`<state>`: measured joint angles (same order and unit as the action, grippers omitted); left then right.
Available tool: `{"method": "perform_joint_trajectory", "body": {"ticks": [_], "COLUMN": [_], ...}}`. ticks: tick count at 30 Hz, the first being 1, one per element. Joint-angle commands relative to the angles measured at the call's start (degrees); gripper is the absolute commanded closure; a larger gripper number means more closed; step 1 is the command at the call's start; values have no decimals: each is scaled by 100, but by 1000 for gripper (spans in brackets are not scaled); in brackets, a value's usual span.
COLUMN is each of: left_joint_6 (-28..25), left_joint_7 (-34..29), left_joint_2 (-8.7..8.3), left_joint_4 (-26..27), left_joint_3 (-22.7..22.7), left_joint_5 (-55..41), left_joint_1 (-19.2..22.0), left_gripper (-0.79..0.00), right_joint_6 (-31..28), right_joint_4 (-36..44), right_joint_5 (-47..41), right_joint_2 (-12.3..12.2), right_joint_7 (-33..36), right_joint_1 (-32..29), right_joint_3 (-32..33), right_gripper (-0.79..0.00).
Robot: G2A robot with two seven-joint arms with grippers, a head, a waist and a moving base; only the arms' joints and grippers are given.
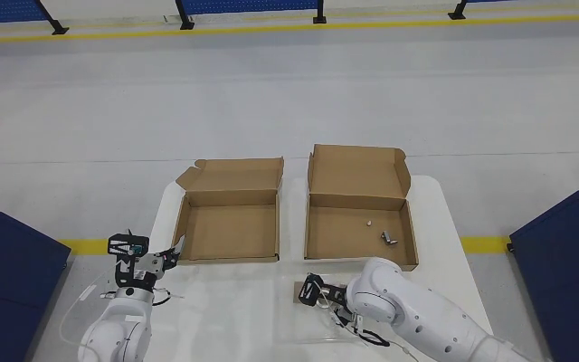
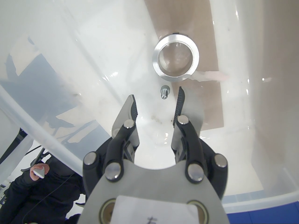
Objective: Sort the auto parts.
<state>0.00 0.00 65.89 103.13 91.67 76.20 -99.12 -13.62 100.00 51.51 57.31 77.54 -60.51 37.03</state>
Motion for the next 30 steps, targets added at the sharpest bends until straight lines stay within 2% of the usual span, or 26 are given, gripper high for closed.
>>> {"method": "perform_joint_trajectory", "body": {"ticks": [1,15,18,21,30], "left_joint_6": [0,0,0,0,0], "left_joint_7": [0,0,0,0,0], "left_joint_2": [0,0,0,0,0], "left_joint_4": [0,0,0,0,0], "left_joint_3": [0,0,0,0,0], "left_joint_5": [0,0,0,0,0], "left_joint_1": [0,0,0,0,0], "left_gripper": [-785,-785,-785,-785,-785], "right_joint_6": [0,-26,-20,-6,36], "right_joint_4": [-12,-191,-229,-262,-401], "right_joint_5": [0,36,48,65,98], "right_joint_2": [5,74,95,117,189], "right_joint_7": [13,-20,-29,-36,-7], "right_joint_1": [-2,38,58,76,141], "right_joint_3": [0,-57,-77,-100,-183], "right_gripper": [-286,-209,-182,-120,-92]}}
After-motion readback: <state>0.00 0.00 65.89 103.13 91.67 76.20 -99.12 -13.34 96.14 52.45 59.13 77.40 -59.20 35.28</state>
